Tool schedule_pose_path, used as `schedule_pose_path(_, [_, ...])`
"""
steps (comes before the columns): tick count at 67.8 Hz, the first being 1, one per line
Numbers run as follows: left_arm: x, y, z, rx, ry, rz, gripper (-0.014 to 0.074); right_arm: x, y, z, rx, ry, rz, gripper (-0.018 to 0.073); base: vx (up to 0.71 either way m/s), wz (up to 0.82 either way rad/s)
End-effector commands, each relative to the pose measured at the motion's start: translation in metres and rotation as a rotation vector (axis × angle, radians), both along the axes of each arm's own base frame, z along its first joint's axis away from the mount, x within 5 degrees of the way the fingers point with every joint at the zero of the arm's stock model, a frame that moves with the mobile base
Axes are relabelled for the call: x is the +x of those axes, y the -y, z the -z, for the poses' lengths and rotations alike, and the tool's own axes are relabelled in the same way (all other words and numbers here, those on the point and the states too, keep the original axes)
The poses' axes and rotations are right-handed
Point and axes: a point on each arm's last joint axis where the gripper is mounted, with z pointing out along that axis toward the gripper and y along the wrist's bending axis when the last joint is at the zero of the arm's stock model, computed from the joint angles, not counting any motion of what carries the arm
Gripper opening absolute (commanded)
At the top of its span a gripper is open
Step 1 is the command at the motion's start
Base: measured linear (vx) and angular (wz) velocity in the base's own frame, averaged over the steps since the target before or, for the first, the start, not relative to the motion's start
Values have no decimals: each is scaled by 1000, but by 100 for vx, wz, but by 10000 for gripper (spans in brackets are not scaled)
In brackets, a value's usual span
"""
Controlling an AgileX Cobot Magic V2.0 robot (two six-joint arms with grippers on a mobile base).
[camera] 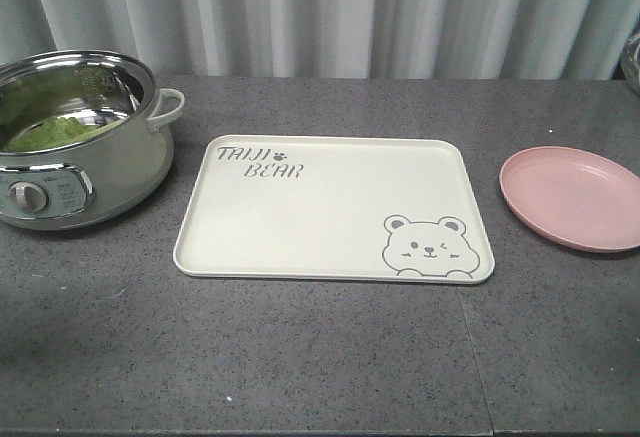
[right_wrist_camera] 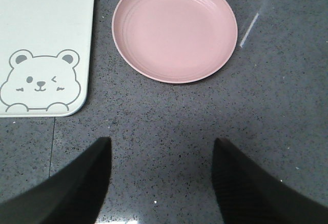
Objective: Transfer vegetables to tray and serve
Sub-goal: 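Reach the left gripper down into the pot onto the lettuce leaf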
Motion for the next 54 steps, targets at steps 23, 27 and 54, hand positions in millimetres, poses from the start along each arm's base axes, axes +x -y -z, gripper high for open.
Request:
schedule_pose_path(23, [9,0,-14,4,106,13,627,0,2,-14,-21,92,2,530,0,0])
schedule_pose_path(27, [17,1,-16,4,100,13,620,0,2,-14,-21,92,2,530,0,0])
schedule_pose_path(54, [137,7,-31,10,18,11,598,0,2,-14,-21,92,2,530,0,0])
